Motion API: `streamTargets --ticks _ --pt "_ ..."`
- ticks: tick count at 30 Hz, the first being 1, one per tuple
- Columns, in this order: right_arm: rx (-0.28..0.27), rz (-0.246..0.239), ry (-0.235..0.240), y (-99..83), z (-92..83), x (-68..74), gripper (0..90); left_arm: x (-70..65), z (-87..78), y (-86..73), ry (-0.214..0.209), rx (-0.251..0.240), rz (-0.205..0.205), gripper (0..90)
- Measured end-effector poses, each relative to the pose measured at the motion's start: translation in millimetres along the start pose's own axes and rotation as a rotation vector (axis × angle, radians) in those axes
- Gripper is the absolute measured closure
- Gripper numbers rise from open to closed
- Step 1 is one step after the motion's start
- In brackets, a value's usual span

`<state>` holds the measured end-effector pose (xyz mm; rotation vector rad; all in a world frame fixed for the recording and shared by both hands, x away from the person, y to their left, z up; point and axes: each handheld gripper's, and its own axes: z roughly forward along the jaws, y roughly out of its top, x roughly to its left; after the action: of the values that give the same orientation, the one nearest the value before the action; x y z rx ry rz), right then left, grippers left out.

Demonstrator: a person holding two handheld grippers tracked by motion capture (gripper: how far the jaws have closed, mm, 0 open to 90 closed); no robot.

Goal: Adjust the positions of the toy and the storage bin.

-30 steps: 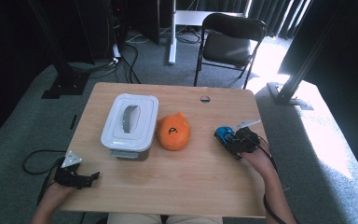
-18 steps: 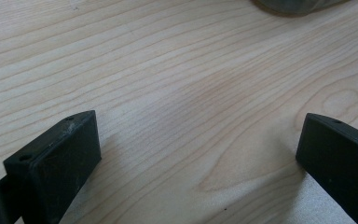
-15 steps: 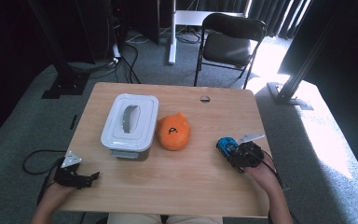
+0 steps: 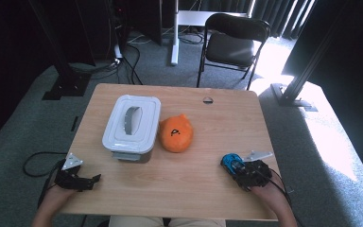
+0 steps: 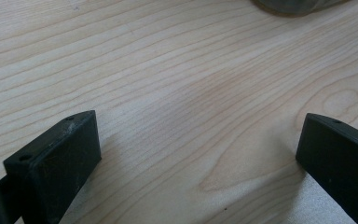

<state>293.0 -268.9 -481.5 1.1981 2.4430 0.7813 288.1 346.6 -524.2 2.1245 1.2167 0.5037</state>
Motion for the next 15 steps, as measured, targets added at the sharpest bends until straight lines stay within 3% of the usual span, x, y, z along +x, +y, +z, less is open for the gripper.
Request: streamTargets --ticks 8,15 --pt "0.039 -0.026 0.009 -15.4 -3.3 13.2 27.7 0.0 0.0 0.0 0.0 0.0 0.0 0.3" --pt "0.042 -0.002 0.025 -23.9 -0.8 15.9 27.7 0.1 -0.1 0.0 -0.001 0.0 0.0 0.3"
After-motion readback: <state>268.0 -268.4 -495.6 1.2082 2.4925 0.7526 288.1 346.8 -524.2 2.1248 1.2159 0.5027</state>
